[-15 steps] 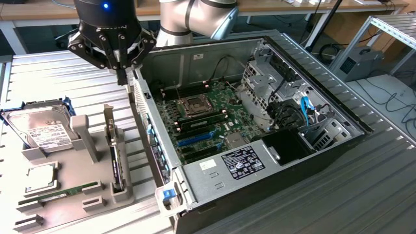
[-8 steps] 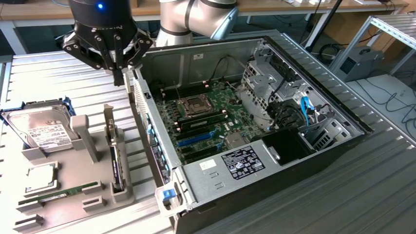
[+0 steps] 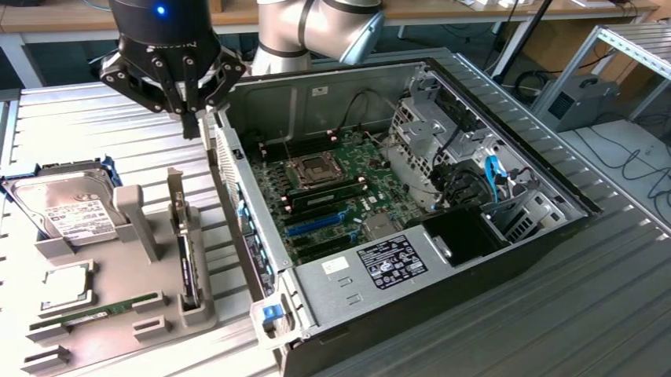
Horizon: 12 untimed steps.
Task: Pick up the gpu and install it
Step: 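Reach for the gpu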
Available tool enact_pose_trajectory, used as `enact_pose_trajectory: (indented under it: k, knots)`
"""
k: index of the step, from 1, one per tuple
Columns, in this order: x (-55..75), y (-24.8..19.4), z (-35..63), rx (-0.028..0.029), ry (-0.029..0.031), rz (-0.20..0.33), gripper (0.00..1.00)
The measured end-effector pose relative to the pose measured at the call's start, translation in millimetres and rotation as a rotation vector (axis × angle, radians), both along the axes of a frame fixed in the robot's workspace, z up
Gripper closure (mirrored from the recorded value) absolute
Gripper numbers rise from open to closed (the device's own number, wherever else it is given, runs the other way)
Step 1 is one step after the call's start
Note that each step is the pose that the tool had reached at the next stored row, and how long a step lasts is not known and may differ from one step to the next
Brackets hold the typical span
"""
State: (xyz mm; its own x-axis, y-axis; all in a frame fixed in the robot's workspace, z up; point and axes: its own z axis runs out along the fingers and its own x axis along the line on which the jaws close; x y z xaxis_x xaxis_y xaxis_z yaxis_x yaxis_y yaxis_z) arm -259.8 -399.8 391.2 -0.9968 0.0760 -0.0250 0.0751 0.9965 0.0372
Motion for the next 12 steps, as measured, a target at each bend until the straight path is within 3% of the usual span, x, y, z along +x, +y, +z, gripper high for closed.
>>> enact_pose_trajectory:
  k: [6, 12]
  knots:
    - [0.1, -3.4, 0.0, 0.0000, -0.0001, 0.000, 0.89]
    - [0.1, -10.6, 0.0, 0.0000, 0.0000, 0.000, 0.89]
